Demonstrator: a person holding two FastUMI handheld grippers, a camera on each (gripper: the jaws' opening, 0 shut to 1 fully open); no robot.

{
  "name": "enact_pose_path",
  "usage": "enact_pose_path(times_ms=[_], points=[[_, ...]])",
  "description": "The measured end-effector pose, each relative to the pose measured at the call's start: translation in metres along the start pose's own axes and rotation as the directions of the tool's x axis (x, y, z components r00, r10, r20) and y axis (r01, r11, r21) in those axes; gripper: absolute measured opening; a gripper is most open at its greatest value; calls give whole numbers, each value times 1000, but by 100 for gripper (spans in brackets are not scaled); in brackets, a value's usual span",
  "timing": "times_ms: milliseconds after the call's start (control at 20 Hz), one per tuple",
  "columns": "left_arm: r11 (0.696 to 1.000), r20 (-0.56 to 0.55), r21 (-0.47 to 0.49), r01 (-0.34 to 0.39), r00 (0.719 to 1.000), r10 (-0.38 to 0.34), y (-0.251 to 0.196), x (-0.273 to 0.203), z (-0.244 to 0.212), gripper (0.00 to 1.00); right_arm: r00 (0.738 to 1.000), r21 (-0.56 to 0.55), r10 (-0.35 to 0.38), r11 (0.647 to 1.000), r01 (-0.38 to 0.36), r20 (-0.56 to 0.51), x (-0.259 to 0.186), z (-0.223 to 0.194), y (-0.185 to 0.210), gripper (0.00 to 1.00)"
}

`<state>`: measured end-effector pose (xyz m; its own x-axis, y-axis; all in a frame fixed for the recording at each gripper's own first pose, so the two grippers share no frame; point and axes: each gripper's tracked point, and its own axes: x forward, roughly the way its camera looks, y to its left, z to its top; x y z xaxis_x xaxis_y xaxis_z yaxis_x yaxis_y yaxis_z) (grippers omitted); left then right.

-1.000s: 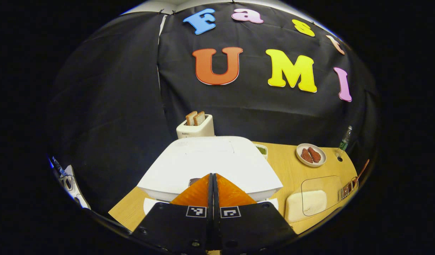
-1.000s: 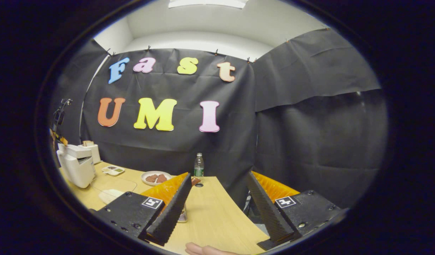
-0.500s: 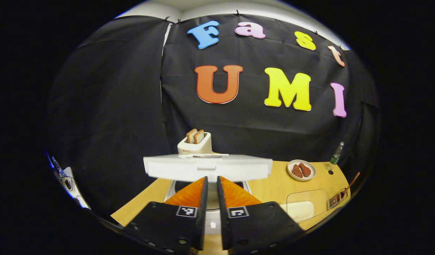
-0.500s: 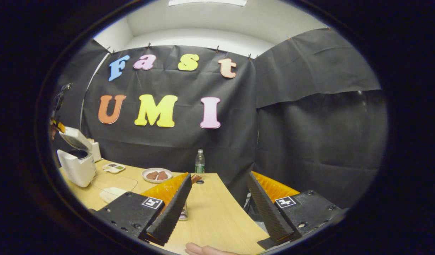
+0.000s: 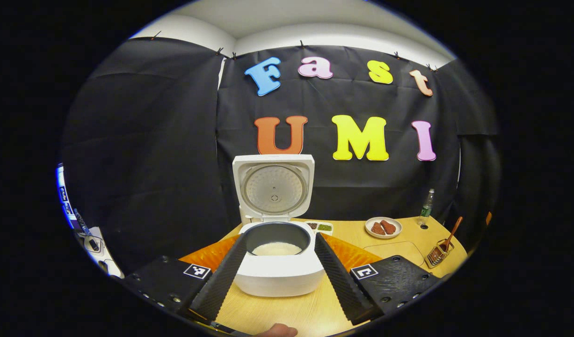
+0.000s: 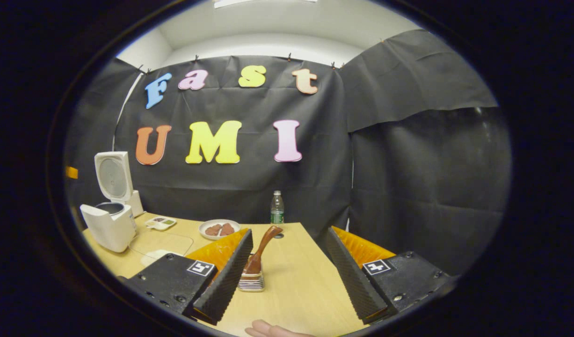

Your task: Close the left gripper, press the button to open the rice cooker; take a wooden spoon from the chopstick holder with the right hand, scoop a spoonful of rice and pour it into the rice cooker, then put the wooden spoon back into the chopstick holder.

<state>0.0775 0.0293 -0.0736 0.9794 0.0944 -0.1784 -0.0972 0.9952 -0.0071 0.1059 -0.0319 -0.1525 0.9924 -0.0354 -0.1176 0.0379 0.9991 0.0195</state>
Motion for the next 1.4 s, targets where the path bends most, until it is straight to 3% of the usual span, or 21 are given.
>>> enact_pose_path(times_ms=[100, 550, 700, 950, 1050, 1150, 1250, 1400], points=[[999, 25, 12, 41, 999, -41, -10, -32, -6, 93, 1000, 55, 9, 998, -8, -21, 15, -9, 6, 99], [998, 160, 33, 59, 985, -64, -12, -127, -22, 96, 985, 139, 97, 987, -78, -140, 106, -69, 37, 100], [996, 221, 63, 60, 973, -72, -22, -146, -23, 96, 969, 188, 139, 977, -100, -205, 141, -97, 40, 100], [993, 220, 84, 88, 970, -105, -37, -164, -35, 95, 947, 307, 184, 947, -98, -265, 183, -126, 47, 97], [992, 218, 62, 106, 969, -117, -44, -168, -39, 95, 933, 375, 220, 921, -103, -285, 193, -133, 59, 92], [984, 200, 39, 172, 964, -177, -64, -172, -43, 95, 905, 447, 281, 887, -117, -320, 200, -138, 77, 80], [974, 199, 28, 226, 953, -227, -76, -178, -41, 95, 896, 473, 282, 876, -95, -342, 206, -147, 81, 76], [963, 205, 32, 267, 941, -268, -83, -179, -41, 95, 908, 445, 229, 894, -53, -351, 207, -148, 72, 36]])
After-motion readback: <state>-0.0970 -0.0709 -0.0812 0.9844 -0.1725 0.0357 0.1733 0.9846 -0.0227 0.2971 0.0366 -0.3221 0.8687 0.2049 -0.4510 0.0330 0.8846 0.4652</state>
